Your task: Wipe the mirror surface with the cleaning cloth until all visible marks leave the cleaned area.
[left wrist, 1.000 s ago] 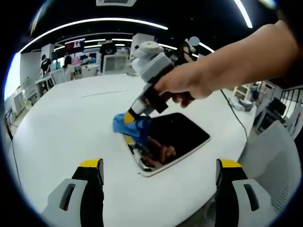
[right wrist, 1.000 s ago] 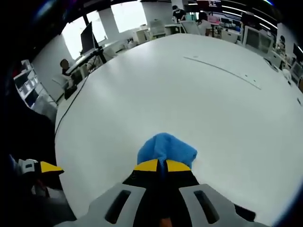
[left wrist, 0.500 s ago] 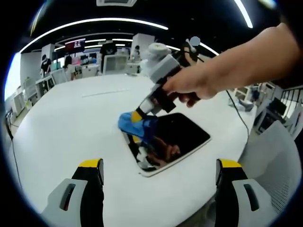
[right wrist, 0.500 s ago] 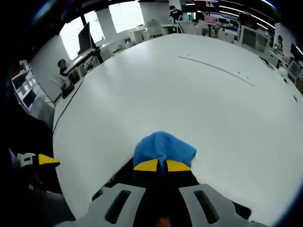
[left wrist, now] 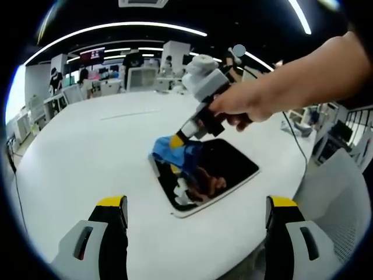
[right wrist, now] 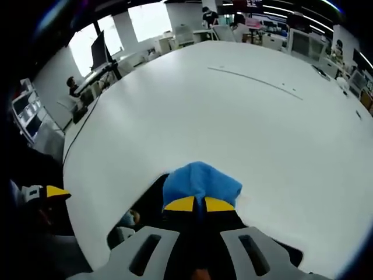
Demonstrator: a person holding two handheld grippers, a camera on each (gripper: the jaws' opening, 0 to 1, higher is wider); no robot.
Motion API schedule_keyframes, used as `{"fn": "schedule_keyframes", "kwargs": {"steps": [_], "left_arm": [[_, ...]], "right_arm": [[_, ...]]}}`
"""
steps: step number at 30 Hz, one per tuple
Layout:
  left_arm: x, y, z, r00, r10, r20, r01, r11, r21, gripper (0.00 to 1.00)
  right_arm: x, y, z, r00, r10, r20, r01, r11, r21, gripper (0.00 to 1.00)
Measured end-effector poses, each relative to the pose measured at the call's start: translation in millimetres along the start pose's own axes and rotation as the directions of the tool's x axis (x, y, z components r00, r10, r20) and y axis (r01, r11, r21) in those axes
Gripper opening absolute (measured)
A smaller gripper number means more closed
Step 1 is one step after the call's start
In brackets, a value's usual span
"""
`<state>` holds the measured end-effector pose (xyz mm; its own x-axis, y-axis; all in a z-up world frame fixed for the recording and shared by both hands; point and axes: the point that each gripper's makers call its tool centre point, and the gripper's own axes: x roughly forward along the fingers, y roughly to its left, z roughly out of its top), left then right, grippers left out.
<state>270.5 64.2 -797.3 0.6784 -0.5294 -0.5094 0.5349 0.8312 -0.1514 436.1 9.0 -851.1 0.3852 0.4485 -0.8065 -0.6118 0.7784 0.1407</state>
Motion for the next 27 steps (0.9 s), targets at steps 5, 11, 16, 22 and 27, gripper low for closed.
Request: {"fn": "schedule_keyframes", "kwargs": {"steps": [5,11,16,22,27], "left_arm": [[-0.4,0.1,0.1,1.000,0.002,0.001,-0.002,1.000,-0.002,0.99],[-0.2,-0.3,-0.1,1.000,0.001,0.000,-0.001,1.000,-0.002,0.99],[-0.4,-0.1,0.0,1.000,0.003,-0.001,-0.003,1.000,-0.004,0.99],[-0.3,0.2,0.2,1.000,0.003,0.000,-0.003,1.000,-0.004,0.99],[-0.2,0.5,-0.1,1.000,0.004,-0.001,-0.004,1.000,-0.004,0.99]], "right_arm": [[-0.3,-1.5,-0.6,1.000,-0.001,0.002,0.001,1.000,0.000,0.00],[0.1,-2.6,-0.8,1.000,-0.004,-0.002,0.004,1.000,-0.019,0.00],[0.4,-3.8,-0.7,1.000,-0.013,-0.008,0.013,0.999,-0.035,0.00],[-0.5,-6.6,-1.8,1.000,-0.016,-0.016,0.015,0.999,-0.043,0.00],[-0.5,-8.5,-2.5,1.000,-0.019,-0.015,0.018,0.999,-0.044,0.00]]}}
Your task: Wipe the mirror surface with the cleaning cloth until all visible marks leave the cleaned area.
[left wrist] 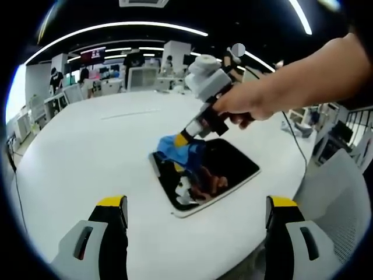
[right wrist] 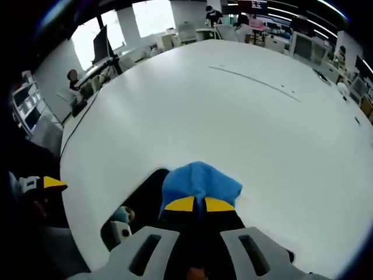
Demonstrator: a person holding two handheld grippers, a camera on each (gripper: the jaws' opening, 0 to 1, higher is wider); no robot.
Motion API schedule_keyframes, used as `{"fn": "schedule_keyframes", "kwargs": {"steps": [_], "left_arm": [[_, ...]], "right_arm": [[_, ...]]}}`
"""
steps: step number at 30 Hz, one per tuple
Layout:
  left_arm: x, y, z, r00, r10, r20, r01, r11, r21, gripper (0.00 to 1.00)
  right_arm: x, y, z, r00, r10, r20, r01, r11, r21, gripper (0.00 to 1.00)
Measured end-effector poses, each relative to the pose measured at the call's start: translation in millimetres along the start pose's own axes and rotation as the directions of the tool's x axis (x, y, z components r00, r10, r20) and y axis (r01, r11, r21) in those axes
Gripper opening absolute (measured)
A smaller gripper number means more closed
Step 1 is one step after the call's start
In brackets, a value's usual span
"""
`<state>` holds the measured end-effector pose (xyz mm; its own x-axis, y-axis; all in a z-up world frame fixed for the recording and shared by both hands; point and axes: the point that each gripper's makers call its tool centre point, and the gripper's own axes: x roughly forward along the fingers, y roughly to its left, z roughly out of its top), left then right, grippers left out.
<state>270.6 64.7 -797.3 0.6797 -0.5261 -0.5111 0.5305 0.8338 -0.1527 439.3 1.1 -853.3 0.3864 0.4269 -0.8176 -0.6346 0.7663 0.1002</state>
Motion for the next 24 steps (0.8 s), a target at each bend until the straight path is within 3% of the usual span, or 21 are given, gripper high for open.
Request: {"fn": "schedule_keyframes", "kwargs": {"steps": [24], "left_arm": [[1,-2.4,-0.9,1.000,-0.010,-0.007,0.010,1.000,0.012,0.99]], "right_arm": [[-9,14,-15.4,1.000,0.000,0.021,0.001,0.999,-0.039,0.00]]}}
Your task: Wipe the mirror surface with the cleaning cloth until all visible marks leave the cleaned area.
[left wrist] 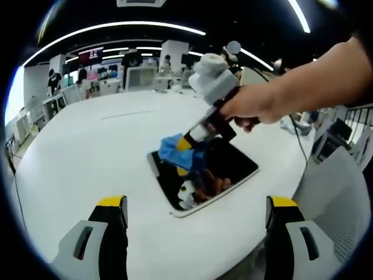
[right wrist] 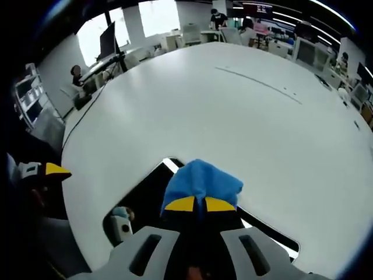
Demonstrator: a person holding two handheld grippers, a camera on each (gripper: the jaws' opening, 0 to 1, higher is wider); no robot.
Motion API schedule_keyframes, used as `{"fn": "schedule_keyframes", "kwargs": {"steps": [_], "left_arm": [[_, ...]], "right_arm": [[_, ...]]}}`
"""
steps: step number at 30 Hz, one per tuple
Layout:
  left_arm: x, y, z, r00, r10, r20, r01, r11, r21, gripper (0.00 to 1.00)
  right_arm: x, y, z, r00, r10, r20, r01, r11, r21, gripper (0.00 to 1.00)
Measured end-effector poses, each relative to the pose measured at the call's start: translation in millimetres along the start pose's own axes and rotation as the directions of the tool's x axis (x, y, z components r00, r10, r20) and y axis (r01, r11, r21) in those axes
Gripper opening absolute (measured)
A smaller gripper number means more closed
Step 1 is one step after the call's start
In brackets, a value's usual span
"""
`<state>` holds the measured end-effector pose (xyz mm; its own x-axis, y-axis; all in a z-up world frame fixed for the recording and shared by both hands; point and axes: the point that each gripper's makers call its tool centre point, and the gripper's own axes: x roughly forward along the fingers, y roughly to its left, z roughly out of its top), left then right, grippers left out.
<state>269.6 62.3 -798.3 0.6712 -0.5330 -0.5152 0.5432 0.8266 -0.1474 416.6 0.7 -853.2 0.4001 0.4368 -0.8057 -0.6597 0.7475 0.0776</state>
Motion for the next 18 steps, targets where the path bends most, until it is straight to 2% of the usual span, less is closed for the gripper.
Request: {"fn": "schedule_keyframes", "kwargs": {"steps": [18], "left_arm": [[0,-1.5,0.1,1.000,-0.001,0.000,0.001,1.000,0.011,0.99]], "right_arm": [[-14,22,-20.0,1.000,0.005,0.015,-0.004,1.000,-0.011,0.00]]}}
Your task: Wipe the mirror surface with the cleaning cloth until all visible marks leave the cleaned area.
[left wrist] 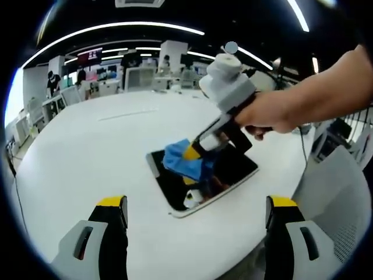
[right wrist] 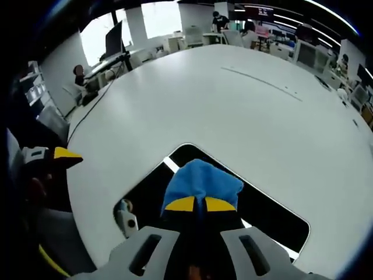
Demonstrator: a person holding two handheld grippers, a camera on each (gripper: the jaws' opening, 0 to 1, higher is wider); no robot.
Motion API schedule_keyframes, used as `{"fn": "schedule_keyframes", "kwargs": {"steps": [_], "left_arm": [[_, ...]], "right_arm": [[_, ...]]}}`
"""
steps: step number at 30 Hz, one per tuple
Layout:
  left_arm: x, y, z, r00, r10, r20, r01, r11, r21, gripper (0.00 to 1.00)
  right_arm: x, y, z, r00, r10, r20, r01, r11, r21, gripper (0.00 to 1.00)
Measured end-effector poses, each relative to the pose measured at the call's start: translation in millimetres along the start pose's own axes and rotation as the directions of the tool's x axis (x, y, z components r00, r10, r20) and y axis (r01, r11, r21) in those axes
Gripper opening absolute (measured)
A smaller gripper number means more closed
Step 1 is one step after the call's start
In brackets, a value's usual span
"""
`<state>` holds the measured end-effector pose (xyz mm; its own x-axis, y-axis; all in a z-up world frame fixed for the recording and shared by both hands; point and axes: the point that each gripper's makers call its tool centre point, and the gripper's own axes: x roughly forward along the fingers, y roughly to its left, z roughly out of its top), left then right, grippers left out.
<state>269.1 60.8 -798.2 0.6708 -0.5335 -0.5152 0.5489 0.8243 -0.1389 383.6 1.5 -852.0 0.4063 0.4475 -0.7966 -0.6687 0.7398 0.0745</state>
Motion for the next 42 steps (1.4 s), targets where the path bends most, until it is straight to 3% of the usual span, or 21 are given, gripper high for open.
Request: {"fn": "schedule_keyframes", "kwargs": {"steps": [42], "left_arm": [[-3,0.2,4.2,1.000,0.005,0.016,-0.005,1.000,-0.008,0.99]], "right_arm": [[-26,51,-40.2,0.998,0.057,0.015,-0.057,0.998,-0.011,0.00]]}}
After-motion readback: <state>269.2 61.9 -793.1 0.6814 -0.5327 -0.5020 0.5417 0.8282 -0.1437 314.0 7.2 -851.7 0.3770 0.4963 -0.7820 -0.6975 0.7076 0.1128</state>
